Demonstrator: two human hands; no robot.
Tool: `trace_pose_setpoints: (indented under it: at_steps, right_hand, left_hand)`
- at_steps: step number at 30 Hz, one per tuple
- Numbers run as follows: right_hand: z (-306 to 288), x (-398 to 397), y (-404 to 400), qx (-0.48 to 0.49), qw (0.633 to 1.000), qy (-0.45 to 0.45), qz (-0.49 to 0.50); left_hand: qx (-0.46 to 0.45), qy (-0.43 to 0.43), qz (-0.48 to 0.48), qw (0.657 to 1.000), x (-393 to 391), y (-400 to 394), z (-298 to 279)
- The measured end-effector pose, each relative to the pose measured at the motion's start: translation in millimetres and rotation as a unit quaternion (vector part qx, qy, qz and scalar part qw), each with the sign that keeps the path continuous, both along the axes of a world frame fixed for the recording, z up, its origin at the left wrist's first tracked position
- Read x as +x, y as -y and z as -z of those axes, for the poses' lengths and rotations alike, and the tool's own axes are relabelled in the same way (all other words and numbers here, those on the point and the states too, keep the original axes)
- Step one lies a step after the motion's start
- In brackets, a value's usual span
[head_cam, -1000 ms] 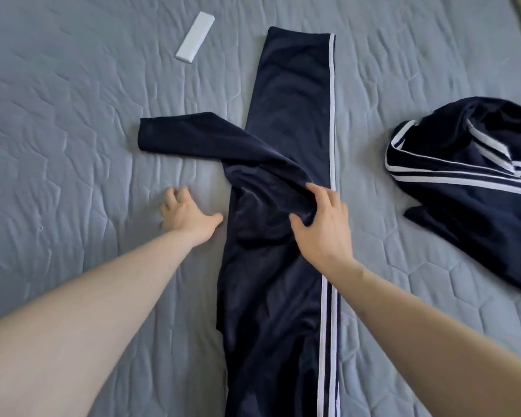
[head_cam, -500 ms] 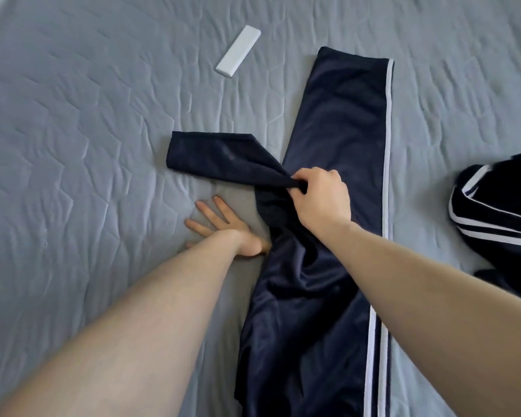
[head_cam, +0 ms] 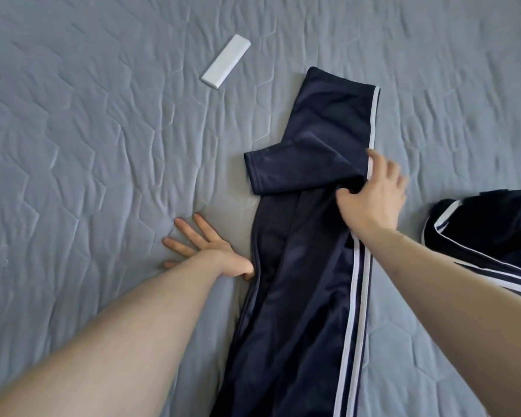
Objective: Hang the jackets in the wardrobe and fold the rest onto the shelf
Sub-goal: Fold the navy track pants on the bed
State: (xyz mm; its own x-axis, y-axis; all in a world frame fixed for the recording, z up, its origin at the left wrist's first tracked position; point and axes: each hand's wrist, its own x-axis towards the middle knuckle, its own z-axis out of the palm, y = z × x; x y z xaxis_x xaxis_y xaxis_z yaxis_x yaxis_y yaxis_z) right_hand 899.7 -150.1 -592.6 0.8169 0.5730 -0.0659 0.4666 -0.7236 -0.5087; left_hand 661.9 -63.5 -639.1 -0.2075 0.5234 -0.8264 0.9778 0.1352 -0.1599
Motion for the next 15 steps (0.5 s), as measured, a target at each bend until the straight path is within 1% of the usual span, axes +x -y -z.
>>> trace_pose_setpoints:
  at_steps: [1, 2, 3, 5, 6, 7, 8, 9, 10, 11, 13, 14, 15]
  right_hand:
    - [0.3, -3.0, -5.5, 0.001, 0.996, 0.029, -0.079]
    - [0.8, -6.1, -12.0, -0.021, 0.989, 0.037, -0.139]
    - [1.4, -9.6, -19.6, -0.063, 0.982, 0.034, -0.175]
    - [3.9, -15.6, -33.1, -0.154, 0.969, 0.035, -0.190]
    - [5.5, -17.2, -38.2, -0.175, 0.965, 0.042, -0.189]
    - [5.9, -18.6, -42.9, -0.172, 0.966, 0.047, -0.190]
    - [3.6, -20.4, -47.7, -0.142, 0.972, 0.030, -0.186]
    - [-0.3, -22.4, -53.5, -0.085, 0.982, -0.013, -0.166]
    - [-6.4, -23.4, -61.0, -0.014, 0.989, -0.069, -0.128]
    - [-14.4, -22.7, -70.4, 0.063, 0.988, -0.121, -0.076]
    - [-30.5, -10.8, -92.6, 0.185, 0.965, -0.186, 0.030]
    - [-36.9, 0.3, -102.9, 0.214, 0.952, -0.208, 0.068]
    - [-41.8, 11.9, -110.9, 0.220, 0.943, -0.228, 0.097]
  left_hand:
    - [-0.004, -0.002, 0.002, 1.000, 1.1, -0.2, 0.2]
    - [-0.008, -0.005, 0.003, 1.000, 1.9, -0.3, 0.0]
    - [-0.011, -0.008, 0.004, 1.000, 2.5, -0.5, -0.9]
    - [-0.011, -0.012, 0.004, 1.000, 4.0, 0.1, -2.1]
    - [-0.012, -0.012, 0.003, 1.000, 4.9, 0.7, -2.6]
    - [-0.012, -0.011, 0.002, 1.000, 5.4, 1.0, -3.1]
    - [-0.010, -0.008, 0.000, 1.000, 5.3, 0.9, -3.1]
    - [-0.010, -0.005, -0.002, 1.000, 5.1, 0.8, -3.3]
    - [-0.011, -0.002, -0.003, 1.000, 4.8, 0.7, -3.2]
    - [-0.015, 0.001, -0.003, 1.000, 4.3, 0.8, -3.2]
    - [-0.023, 0.004, -0.002, 1.000, 2.1, 0.3, -2.6]
    - [-0.025, 0.006, -0.002, 1.000, 1.1, 0.1, -1.9]
    - [-0.026, 0.007, -0.003, 1.000, 0.4, -0.3, -1.3]
